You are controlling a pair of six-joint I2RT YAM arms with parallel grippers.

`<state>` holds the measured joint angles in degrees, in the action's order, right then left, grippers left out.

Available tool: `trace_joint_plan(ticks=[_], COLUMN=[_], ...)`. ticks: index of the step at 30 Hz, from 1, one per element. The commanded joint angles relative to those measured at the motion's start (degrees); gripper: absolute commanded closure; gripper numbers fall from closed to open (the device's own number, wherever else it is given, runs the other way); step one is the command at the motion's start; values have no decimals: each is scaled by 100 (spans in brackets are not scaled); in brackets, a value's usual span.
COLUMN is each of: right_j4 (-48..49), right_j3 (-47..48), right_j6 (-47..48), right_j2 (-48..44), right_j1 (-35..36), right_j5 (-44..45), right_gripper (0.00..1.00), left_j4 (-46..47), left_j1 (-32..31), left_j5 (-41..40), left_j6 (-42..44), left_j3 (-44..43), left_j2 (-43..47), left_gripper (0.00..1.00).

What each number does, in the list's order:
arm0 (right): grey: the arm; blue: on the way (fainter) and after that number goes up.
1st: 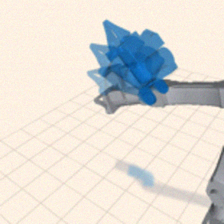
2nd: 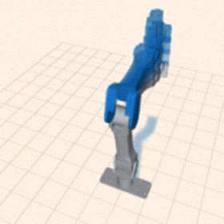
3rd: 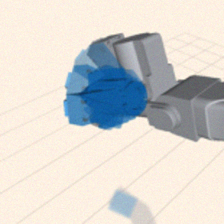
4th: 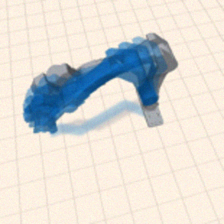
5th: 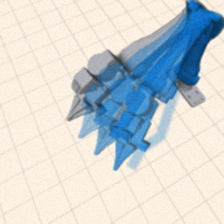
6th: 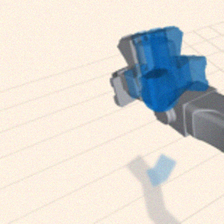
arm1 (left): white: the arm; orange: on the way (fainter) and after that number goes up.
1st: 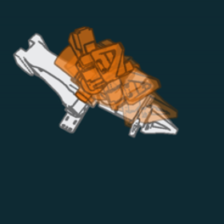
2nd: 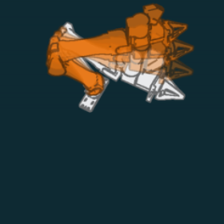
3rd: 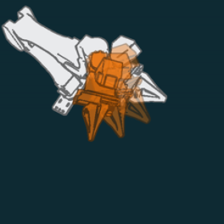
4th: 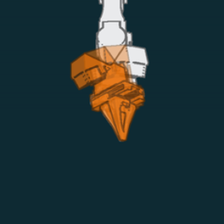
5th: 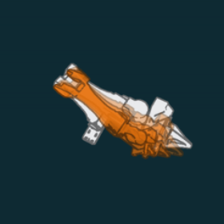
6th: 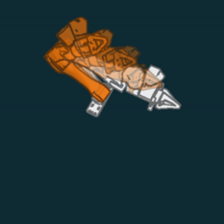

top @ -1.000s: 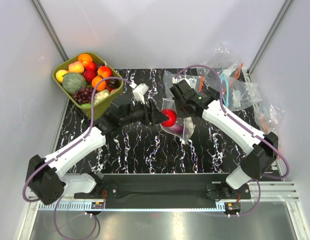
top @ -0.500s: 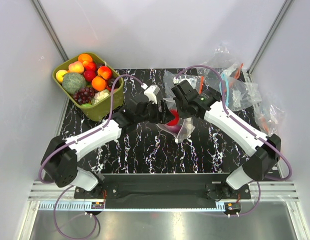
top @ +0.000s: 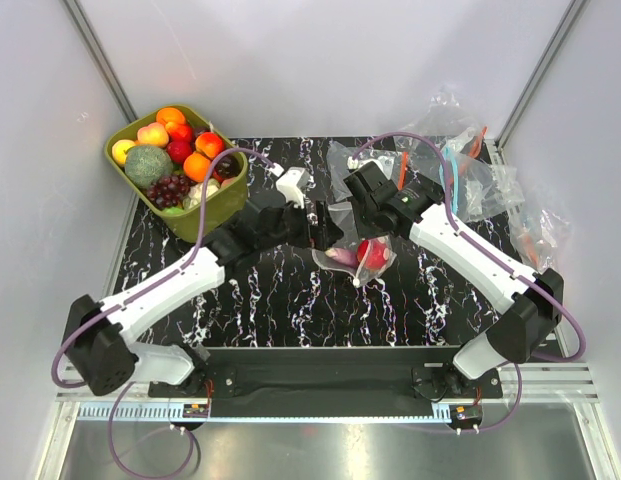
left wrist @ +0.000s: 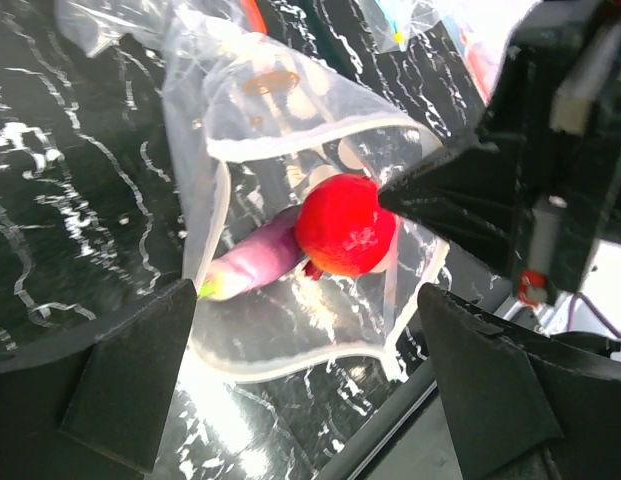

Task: Place the food in the zip-top bag and seal the zipper
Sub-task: Place the fake vegetable in the zipper food storage bag, then pick up the fake fruit from the bin.

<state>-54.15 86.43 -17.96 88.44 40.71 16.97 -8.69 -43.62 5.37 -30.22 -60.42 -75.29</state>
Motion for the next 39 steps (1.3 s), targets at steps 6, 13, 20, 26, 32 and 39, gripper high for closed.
trace_joint_plan(ticks=[6, 13, 20, 26, 32, 39], right_j4=[186, 150, 159, 80, 54, -52], right_j3=[23, -39, -48, 128, 163, 207], right_j6=[-15, 3, 55, 126, 222, 187], right_j2=[-266, -310, -319, -170, -56, -11], right_j1=[-54, -54, -54, -54, -54, -63], right_j5=[-10, -54, -80, -185, -229, -264], right_gripper=[100, 100, 100, 100, 100, 100], left_j4=[-941, -1477, -2197, -3155, -3816, -3781], left_j1=[606, 1785, 2779, 3438, 3948, 4221], left_j5=[-756, -1124, -1610, -1653, -1531, -1205], left_j6=[640, 1017, 2068, 3108, 3522, 3795], left_j3=[-382, -961, -2514, -3896, -5172, -5533], left_j2=[471, 349, -407, -1452, -2701, -3641], left_gripper=[1, 1, 1, 1, 1, 1])
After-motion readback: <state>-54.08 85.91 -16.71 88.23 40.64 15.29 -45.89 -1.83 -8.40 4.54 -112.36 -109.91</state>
